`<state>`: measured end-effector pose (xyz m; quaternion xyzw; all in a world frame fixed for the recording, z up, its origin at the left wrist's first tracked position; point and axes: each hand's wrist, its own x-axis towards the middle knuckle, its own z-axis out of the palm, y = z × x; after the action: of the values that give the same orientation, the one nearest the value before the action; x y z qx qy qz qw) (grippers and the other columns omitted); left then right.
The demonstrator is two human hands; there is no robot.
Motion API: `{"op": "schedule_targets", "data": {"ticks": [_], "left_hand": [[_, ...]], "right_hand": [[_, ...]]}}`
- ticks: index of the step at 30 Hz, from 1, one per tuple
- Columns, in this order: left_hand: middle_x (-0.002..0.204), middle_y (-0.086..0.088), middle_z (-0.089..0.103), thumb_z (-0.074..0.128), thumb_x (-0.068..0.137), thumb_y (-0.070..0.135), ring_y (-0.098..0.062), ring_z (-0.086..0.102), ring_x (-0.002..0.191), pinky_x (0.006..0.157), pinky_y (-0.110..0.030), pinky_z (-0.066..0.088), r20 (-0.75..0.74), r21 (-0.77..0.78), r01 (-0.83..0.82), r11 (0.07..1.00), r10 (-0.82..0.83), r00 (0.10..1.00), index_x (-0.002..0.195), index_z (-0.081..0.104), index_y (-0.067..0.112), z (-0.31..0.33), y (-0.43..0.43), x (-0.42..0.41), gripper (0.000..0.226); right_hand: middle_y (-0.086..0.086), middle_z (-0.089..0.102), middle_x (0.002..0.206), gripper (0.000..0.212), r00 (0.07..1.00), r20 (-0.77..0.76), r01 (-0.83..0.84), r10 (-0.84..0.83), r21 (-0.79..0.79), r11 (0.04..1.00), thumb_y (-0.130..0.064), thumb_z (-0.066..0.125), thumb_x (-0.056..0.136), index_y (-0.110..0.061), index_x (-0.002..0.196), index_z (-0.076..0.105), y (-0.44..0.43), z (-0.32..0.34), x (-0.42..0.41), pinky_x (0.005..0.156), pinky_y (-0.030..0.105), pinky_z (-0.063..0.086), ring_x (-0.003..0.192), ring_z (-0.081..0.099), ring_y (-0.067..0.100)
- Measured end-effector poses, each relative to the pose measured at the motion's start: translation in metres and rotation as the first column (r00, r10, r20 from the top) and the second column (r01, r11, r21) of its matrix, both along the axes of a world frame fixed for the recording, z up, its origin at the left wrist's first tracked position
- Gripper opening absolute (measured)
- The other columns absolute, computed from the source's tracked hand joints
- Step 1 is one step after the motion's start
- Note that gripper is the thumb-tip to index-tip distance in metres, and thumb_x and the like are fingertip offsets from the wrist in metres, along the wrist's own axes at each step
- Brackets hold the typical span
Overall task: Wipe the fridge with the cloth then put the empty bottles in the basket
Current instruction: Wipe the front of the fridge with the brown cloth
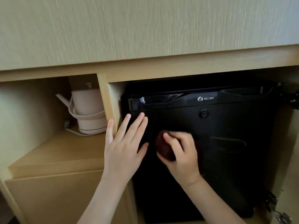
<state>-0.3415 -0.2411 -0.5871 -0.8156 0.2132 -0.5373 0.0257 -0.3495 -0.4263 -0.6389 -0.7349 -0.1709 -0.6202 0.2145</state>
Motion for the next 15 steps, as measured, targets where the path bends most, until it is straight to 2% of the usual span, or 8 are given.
{"op": "schedule_targets", "data": {"ticks": [2,4,5,7,9,11,13,15], "left_hand": [[0.160,0.008,0.030,0.057,0.090,0.042,-0.018,0.029,0.148,0.122,-0.050,0.000,-0.015,-0.014,0.013,1.000,-0.013,1.000,0.154,0.033,0.023,0.000,0.001,0.001,0.070],[0.161,0.008,0.030,0.057,0.090,0.041,-0.017,0.028,0.148,0.122,-0.050,-0.001,-0.024,-0.020,0.023,1.000,-0.023,0.999,0.154,0.033,0.023,0.000,0.001,0.001,0.071],[0.161,0.008,0.030,0.058,0.089,0.040,-0.016,0.028,0.148,0.122,-0.050,-0.001,-0.023,-0.017,0.026,1.000,-0.026,0.999,0.154,0.033,0.023,0.000,0.001,0.001,0.072],[0.160,0.008,0.031,0.064,0.088,0.037,-0.016,0.028,0.148,0.122,-0.050,-0.001,-0.021,-0.026,0.046,0.999,-0.047,0.999,0.153,0.035,0.022,-0.001,0.001,0.000,0.073],[0.159,0.008,0.033,0.070,0.084,0.034,-0.016,0.030,0.148,0.122,-0.049,-0.001,-0.019,-0.042,0.066,0.997,-0.067,0.998,0.152,0.037,0.022,-0.001,0.001,0.000,0.076],[0.159,0.008,0.034,0.072,0.083,0.033,-0.016,0.030,0.147,0.122,-0.049,-0.001,-0.016,-0.047,0.081,0.996,-0.081,0.997,0.151,0.039,0.022,-0.001,0.000,0.001,0.077],[0.159,0.009,0.032,0.070,0.083,0.034,-0.016,0.029,0.148,0.121,-0.049,-0.001,-0.013,-0.051,0.079,0.996,-0.080,0.997,0.150,0.040,0.022,-0.001,0.000,0.002,0.075],[0.160,0.010,0.030,0.067,0.083,0.035,-0.015,0.028,0.148,0.121,-0.050,-0.001,-0.012,-0.052,0.069,0.996,-0.070,0.997,0.150,0.039,0.022,-0.001,0.001,0.003,0.073]], "right_hand": [[0.017,0.065,0.107,0.049,0.999,-0.040,0.002,-0.005,-0.068,0.998,-0.027,0.076,0.081,-0.008,0.122,0.058,-0.009,-0.018,-0.005,0.084,0.036,0.053,0.102,0.057,0.023],[0.016,0.063,0.105,0.050,0.998,-0.059,0.005,-0.009,-0.064,0.998,-0.022,0.082,0.077,-0.008,0.120,0.059,-0.014,-0.020,-0.006,0.082,0.035,0.054,0.099,0.058,0.024],[0.015,0.061,0.105,0.053,0.998,-0.063,0.002,-0.003,-0.017,1.000,-0.016,0.087,0.073,-0.005,0.117,0.062,-0.013,-0.017,-0.006,0.084,0.034,0.052,0.097,0.059,0.025],[0.007,0.054,0.104,0.049,0.999,-0.048,-0.011,0.020,0.185,0.983,-0.010,0.091,0.068,-0.001,0.110,0.067,-0.006,-0.001,-0.008,0.086,0.031,0.050,0.093,0.059,0.027],[-0.002,0.046,0.105,0.042,0.999,-0.010,-0.031,0.037,0.387,0.922,-0.016,0.088,0.074,-0.003,0.106,0.065,0.003,0.025,-0.007,0.086,0.027,0.049,0.092,0.058,0.025],[-0.002,0.045,0.104,0.037,0.999,0.042,-0.034,0.017,0.456,0.890,-0.023,0.083,0.078,-0.003,0.103,0.065,0.012,0.051,-0.004,0.086,0.024,0.049,0.091,0.056,0.022],[0.006,0.049,0.102,0.037,0.998,0.064,-0.030,0.005,0.399,0.916,-0.021,0.083,0.078,0.001,0.103,0.066,0.020,0.062,0.000,0.086,0.022,0.047,0.092,0.056,0.022],[0.016,0.055,0.103,0.042,0.999,0.036,-0.005,-0.003,0.232,0.973,-0.011,0.087,0.074,0.006,0.107,0.068,0.026,0.058,0.001,0.090,0.019,0.044,0.095,0.057,0.027]]}}
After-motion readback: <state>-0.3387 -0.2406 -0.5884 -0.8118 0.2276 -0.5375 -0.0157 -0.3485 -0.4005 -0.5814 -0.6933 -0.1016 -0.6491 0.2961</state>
